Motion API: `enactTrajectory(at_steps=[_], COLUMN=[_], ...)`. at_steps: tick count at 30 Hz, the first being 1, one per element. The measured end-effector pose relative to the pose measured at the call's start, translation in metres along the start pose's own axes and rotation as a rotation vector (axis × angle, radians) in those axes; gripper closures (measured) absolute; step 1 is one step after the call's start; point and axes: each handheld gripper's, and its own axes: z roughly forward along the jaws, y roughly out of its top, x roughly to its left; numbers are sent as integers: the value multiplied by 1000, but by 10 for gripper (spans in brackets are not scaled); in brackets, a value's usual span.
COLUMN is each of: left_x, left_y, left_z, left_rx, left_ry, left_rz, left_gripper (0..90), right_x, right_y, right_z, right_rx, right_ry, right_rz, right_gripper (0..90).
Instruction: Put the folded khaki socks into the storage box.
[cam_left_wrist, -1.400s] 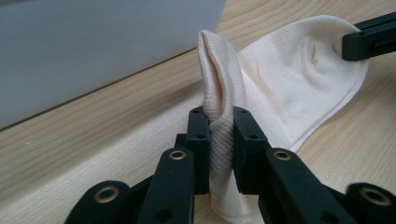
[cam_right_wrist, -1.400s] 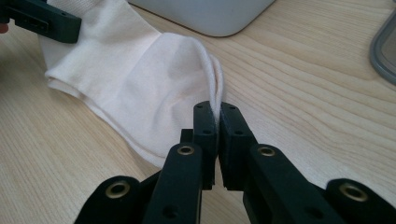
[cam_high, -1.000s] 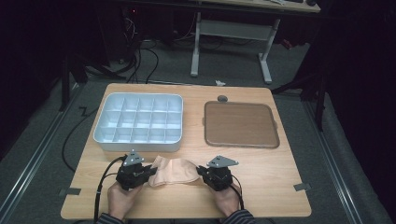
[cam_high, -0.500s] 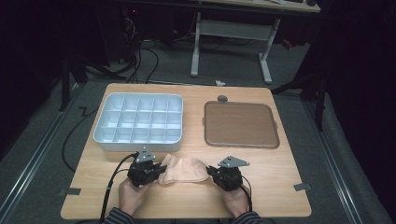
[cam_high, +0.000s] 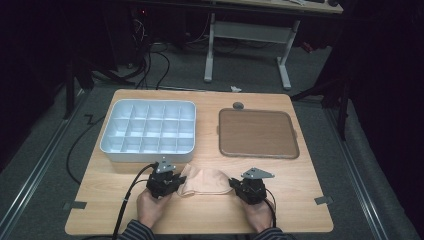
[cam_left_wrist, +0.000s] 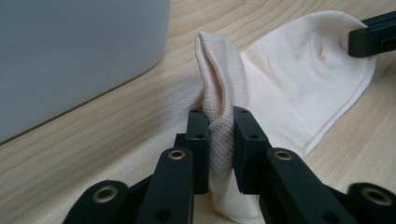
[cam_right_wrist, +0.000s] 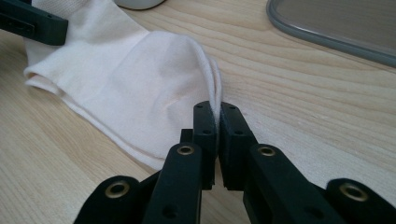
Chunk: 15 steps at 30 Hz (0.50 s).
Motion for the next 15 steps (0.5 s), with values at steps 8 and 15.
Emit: enactTrajectory(at_steps=[8, 15], left_x=[1, 0], left_y=[0, -1], left_z=[5, 4], left_rx=[5, 24], left_ry=[28, 60], left_rz=[17, 31], left_gripper=[776, 733], right_x=[-5, -6], right_y=[-2, -2], right_z=[6, 8], right_rx=[11, 8], right_ry=[-7, -11], right_rz=[15, 2], right_gripper=[862, 859])
